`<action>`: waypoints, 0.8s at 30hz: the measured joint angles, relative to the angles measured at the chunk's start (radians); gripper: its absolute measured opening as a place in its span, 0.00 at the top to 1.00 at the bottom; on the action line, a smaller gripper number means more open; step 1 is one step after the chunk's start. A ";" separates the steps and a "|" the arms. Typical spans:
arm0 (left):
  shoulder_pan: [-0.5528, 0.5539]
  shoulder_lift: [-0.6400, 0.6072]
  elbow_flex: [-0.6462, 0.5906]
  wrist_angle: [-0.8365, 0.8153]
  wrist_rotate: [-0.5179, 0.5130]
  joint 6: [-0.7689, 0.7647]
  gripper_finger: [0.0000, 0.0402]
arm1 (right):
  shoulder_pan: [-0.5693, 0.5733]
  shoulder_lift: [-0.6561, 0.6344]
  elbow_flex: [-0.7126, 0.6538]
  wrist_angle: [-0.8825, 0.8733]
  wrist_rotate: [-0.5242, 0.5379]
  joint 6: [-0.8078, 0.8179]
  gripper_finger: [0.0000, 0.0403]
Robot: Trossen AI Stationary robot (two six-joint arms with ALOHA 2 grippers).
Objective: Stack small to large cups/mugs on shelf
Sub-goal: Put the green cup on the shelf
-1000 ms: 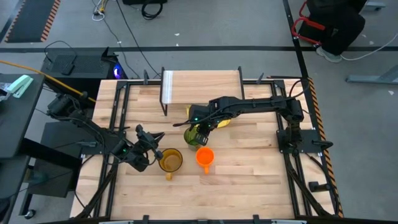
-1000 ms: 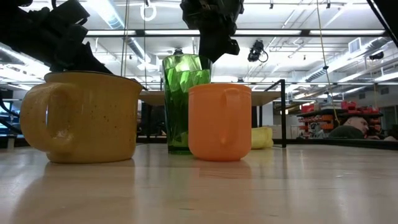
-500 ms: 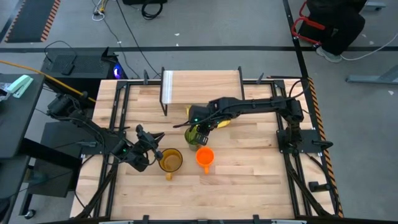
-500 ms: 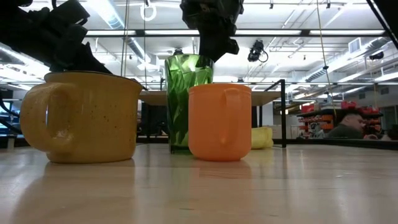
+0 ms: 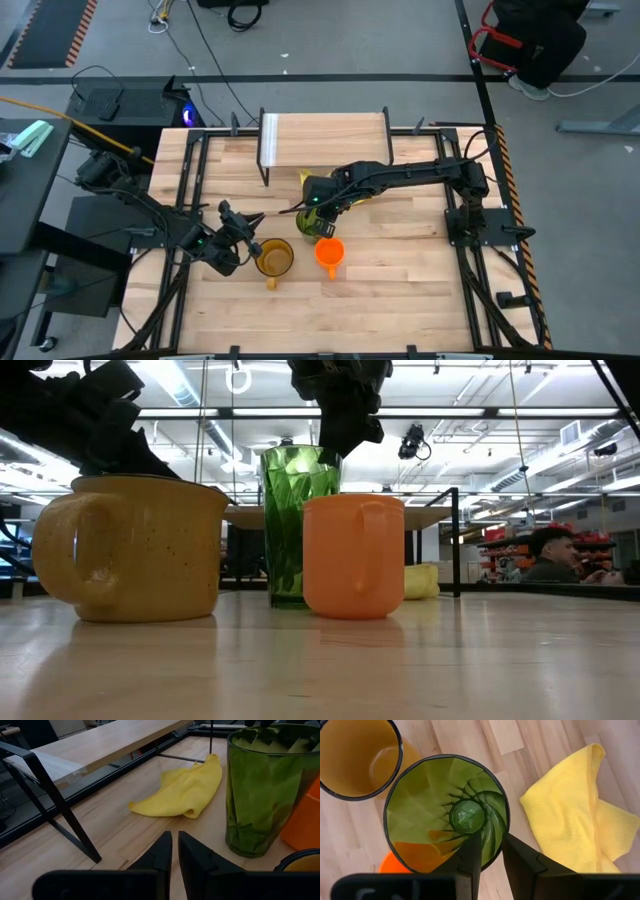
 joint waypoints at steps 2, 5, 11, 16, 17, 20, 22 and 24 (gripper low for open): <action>0.000 0.000 0.000 0.000 0.000 0.000 0.92 | 0.000 -0.001 0.000 0.000 0.000 0.000 0.79; 0.000 0.000 0.000 0.000 0.000 0.000 0.92 | 0.000 -0.004 0.000 -0.003 -0.001 0.000 0.79; 0.000 0.000 0.000 -0.002 0.000 0.000 0.90 | 0.000 -0.013 0.013 -0.025 -0.003 0.000 0.79; 0.000 0.000 0.000 -0.004 0.000 0.000 0.91 | 0.000 -0.013 0.014 -0.022 0.000 0.000 0.79; 0.000 0.000 0.000 -0.004 0.000 0.000 0.91 | 0.000 -0.013 0.014 -0.022 0.000 0.000 0.79; 0.000 0.000 0.000 -0.004 0.000 0.000 0.91 | 0.000 -0.015 0.014 -0.021 0.004 0.000 0.79; 0.000 0.000 0.000 -0.003 0.000 0.000 0.91 | 0.000 -0.016 0.005 -0.012 0.004 0.000 0.79; 0.000 0.000 0.000 -0.003 0.000 0.000 0.90 | 0.000 -0.016 -0.007 -0.018 0.008 0.003 0.79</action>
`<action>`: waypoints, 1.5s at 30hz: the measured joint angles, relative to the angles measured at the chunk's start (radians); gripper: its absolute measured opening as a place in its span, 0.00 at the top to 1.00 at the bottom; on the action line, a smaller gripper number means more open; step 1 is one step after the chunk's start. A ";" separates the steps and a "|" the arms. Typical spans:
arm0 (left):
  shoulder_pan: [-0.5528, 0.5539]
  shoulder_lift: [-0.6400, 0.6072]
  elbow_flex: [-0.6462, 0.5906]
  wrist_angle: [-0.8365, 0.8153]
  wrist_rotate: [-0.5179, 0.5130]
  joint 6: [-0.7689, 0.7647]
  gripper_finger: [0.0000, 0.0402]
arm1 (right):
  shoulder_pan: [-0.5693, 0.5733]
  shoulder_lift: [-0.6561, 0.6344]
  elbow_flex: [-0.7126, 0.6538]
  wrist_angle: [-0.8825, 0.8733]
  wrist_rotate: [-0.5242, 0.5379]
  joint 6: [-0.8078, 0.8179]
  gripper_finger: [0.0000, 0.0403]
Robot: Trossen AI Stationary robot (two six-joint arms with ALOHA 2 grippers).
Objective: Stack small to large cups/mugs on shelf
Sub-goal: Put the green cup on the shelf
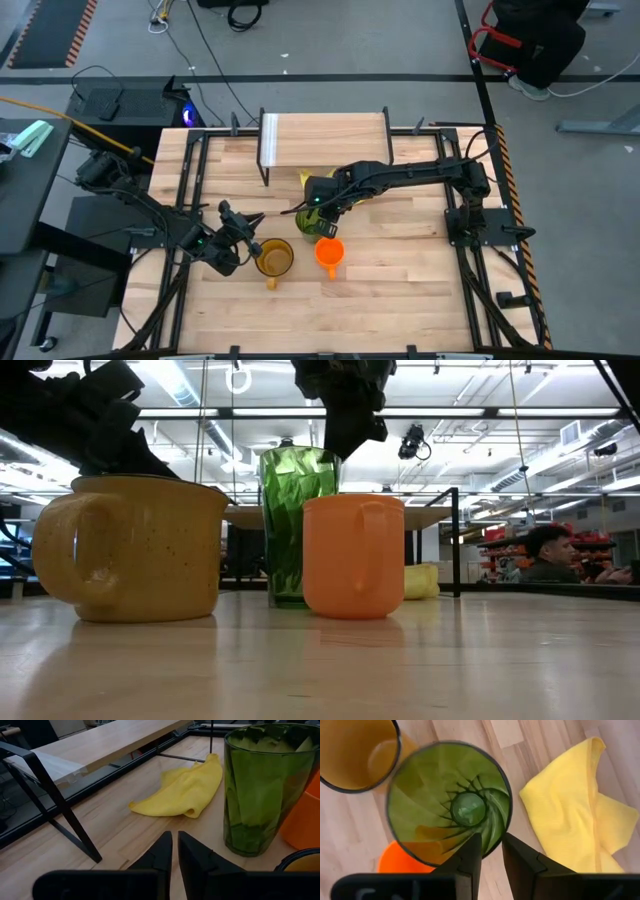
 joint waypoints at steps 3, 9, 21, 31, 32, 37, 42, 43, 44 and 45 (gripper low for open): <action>0.000 0.000 0.000 0.000 0.006 -0.003 0.90 | -0.001 -0.001 -0.007 0.002 0.004 0.000 0.79; 0.000 0.000 0.000 0.000 0.008 -0.003 0.92 | -0.001 -0.001 -0.007 0.023 0.004 0.002 0.79; 0.000 0.000 0.000 0.000 0.017 -0.004 0.90 | -0.001 0.008 -0.008 0.028 0.028 0.003 0.79; 0.000 0.000 0.000 0.000 0.017 -0.004 0.90 | -0.001 0.009 -0.098 0.047 0.028 0.000 0.73; 0.000 0.000 0.000 0.000 0.017 -0.004 0.90 | -0.001 0.010 -0.108 0.051 0.027 0.000 0.72; 0.000 0.000 0.000 0.000 0.017 -0.004 0.91 | -0.001 0.010 -0.107 0.075 0.027 -0.001 0.70; 0.000 0.000 0.000 0.000 0.017 -0.004 0.92 | -0.001 0.010 -0.107 0.097 0.027 0.014 0.71; 0.000 0.000 0.000 0.000 0.017 -0.004 0.92 | -0.001 0.010 -0.107 0.096 0.027 0.021 0.72; 0.000 0.000 0.000 0.000 0.017 -0.004 0.92 | -0.001 0.010 -0.107 0.096 0.027 0.026 0.74; 0.000 0.000 0.000 0.000 0.017 -0.004 0.91 | -0.001 0.010 -0.106 0.096 0.027 0.031 0.75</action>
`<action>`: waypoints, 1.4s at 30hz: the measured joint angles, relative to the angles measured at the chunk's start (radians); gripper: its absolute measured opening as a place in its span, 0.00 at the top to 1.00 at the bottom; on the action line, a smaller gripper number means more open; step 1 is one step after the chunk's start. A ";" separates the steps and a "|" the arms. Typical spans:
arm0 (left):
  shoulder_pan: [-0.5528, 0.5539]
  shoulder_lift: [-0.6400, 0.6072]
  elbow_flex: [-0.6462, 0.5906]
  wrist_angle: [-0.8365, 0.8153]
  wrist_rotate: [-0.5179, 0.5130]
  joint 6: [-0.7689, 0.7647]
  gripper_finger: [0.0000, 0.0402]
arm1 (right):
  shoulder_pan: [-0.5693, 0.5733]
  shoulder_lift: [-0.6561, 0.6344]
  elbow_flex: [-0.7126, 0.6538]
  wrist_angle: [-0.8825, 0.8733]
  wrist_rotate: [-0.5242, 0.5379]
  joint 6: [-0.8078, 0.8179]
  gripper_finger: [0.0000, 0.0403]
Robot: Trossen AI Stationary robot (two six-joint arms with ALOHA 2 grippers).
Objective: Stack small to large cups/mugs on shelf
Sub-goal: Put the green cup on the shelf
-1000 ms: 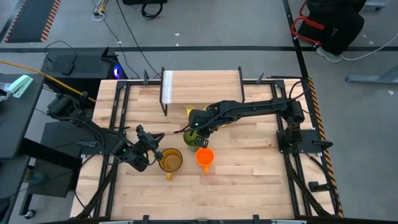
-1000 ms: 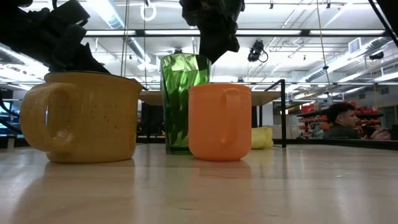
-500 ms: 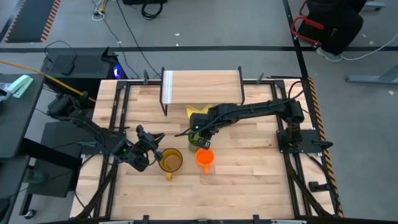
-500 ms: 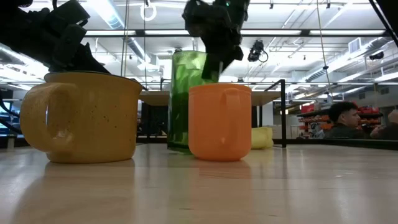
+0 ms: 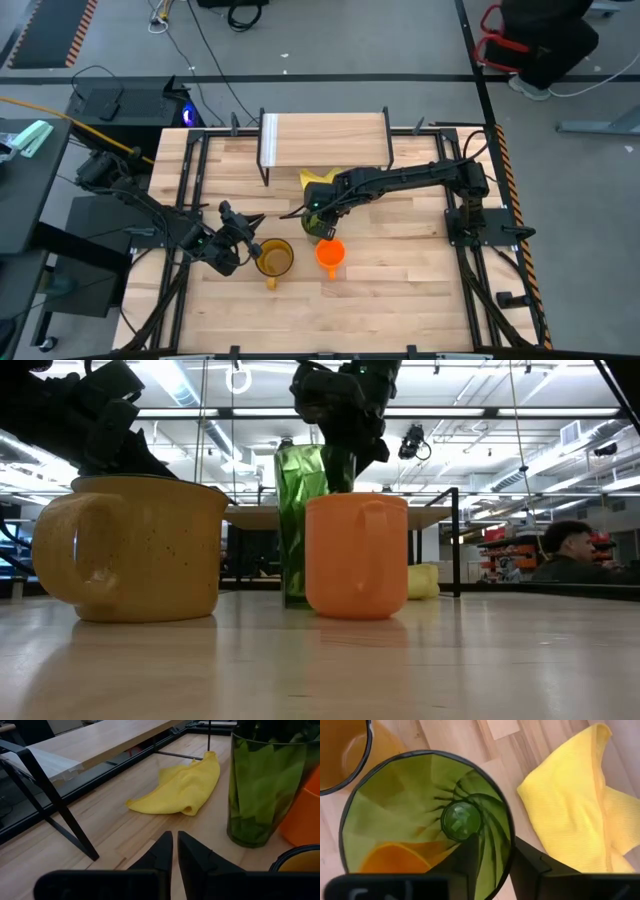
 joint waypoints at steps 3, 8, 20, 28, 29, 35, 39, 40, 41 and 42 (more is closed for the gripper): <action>0.000 0.000 0.000 0.000 0.000 0.000 0.90 | 0.000 0.000 0.000 0.000 0.000 0.000 0.81; 0.000 0.000 0.000 0.000 0.000 0.000 0.91 | 0.000 -0.001 0.002 0.001 -0.004 -0.030 0.95; 0.000 0.000 0.000 -0.001 0.000 0.000 0.91 | 0.000 -0.009 0.008 -0.004 0.017 -0.088 0.98; 0.000 0.000 0.000 0.000 0.000 0.000 0.94 | 0.000 -0.009 0.122 -0.064 0.030 -0.095 0.98; 0.000 0.000 0.000 -0.001 0.000 0.000 0.94 | 0.000 -0.009 0.144 -0.092 0.040 -0.095 0.98; 0.000 0.000 0.000 -0.001 0.024 0.000 0.92 | -0.001 -0.009 0.310 -0.280 0.130 -0.083 0.98; 0.000 0.000 0.000 -0.001 0.025 0.000 0.92 | -0.006 -0.009 0.430 -0.329 0.141 -0.068 0.98; 0.000 0.000 0.000 0.000 0.025 0.000 0.93 | -0.012 -0.009 0.456 -0.340 0.142 -0.062 0.98; 0.000 0.000 0.000 0.000 0.025 0.000 0.93 | -0.019 -0.010 0.481 -0.350 0.144 -0.057 0.98; 0.000 0.000 0.000 0.000 0.025 0.000 0.94 | -0.029 -0.010 0.504 -0.365 0.147 -0.051 0.98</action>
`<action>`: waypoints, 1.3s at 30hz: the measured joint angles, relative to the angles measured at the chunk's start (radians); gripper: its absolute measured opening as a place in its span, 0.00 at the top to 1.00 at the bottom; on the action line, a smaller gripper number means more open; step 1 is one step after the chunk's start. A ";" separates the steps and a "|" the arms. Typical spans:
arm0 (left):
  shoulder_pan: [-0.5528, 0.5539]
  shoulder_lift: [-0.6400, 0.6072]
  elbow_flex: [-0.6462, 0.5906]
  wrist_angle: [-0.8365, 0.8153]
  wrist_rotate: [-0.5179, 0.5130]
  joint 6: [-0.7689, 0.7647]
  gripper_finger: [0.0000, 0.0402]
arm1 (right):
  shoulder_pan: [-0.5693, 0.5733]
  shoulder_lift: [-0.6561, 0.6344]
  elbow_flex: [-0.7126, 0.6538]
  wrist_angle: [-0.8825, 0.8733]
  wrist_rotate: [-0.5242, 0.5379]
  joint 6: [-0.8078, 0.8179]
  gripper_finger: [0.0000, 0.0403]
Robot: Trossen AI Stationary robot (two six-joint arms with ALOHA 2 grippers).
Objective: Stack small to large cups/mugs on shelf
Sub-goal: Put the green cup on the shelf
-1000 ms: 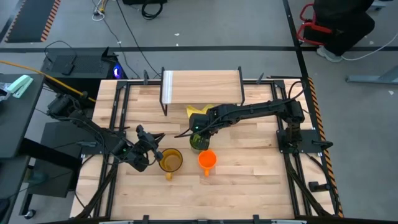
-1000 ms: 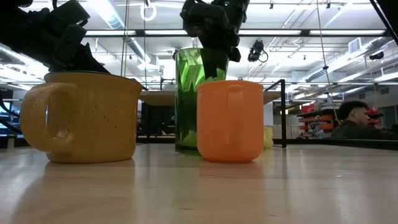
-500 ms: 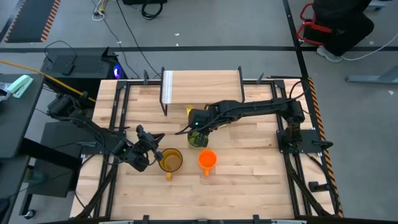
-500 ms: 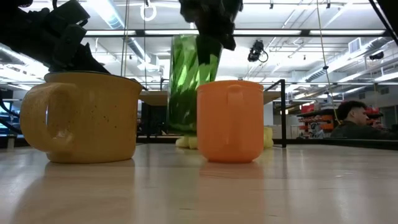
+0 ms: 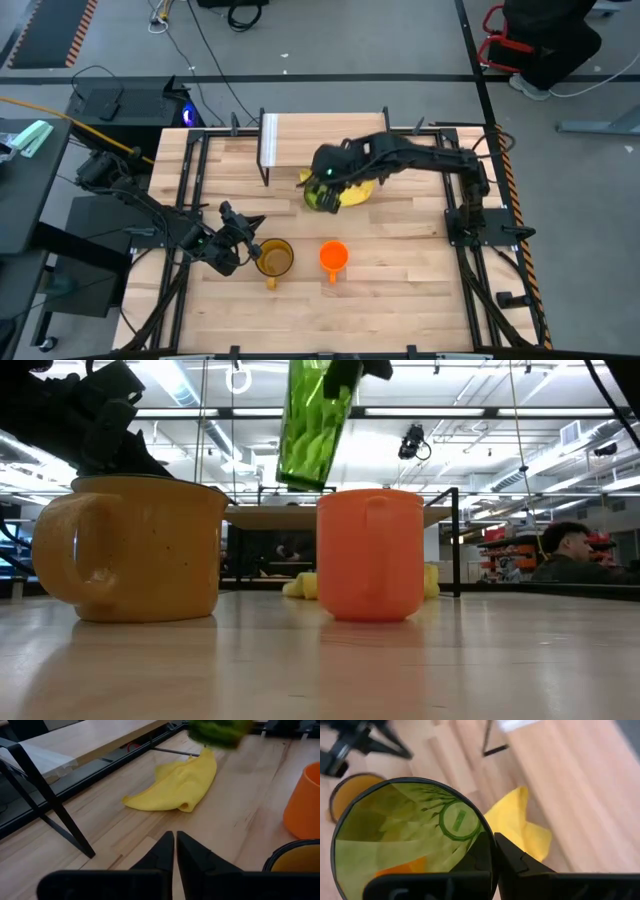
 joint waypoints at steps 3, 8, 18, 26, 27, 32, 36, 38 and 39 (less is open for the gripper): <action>0.000 0.000 0.000 0.000 0.000 0.001 0.95 | -0.044 0.000 0.062 -0.069 0.004 0.020 0.98; 0.000 0.000 0.000 0.000 0.000 0.005 0.96 | -0.147 -0.001 0.116 -0.156 0.018 0.027 0.98; 0.001 0.000 0.000 0.023 0.000 0.106 0.94 | -0.408 -0.008 0.116 -0.190 -0.021 -0.072 0.98; 0.059 0.000 0.049 0.030 -0.033 0.188 0.97 | -0.574 -0.008 0.116 -0.200 -0.058 -0.163 0.98; 0.070 0.000 0.049 0.028 -0.032 0.188 0.97 | -0.584 -0.009 0.116 -0.203 -0.059 -0.171 0.98; 0.136 0.002 0.034 0.026 -0.038 0.168 0.95 | -0.626 -0.010 0.117 -0.205 -0.116 -0.195 0.98; 0.175 0.002 0.012 0.017 -0.038 0.130 0.94 | -0.639 -0.012 0.117 -0.207 -0.149 -0.197 0.98; 0.187 0.002 0.003 0.015 -0.037 0.111 0.95 | -0.639 -0.013 0.117 -0.212 -0.152 -0.200 0.98; 0.191 0.002 -0.001 0.015 -0.037 0.106 0.95 | -0.639 -0.013 0.117 -0.212 -0.152 -0.200 0.98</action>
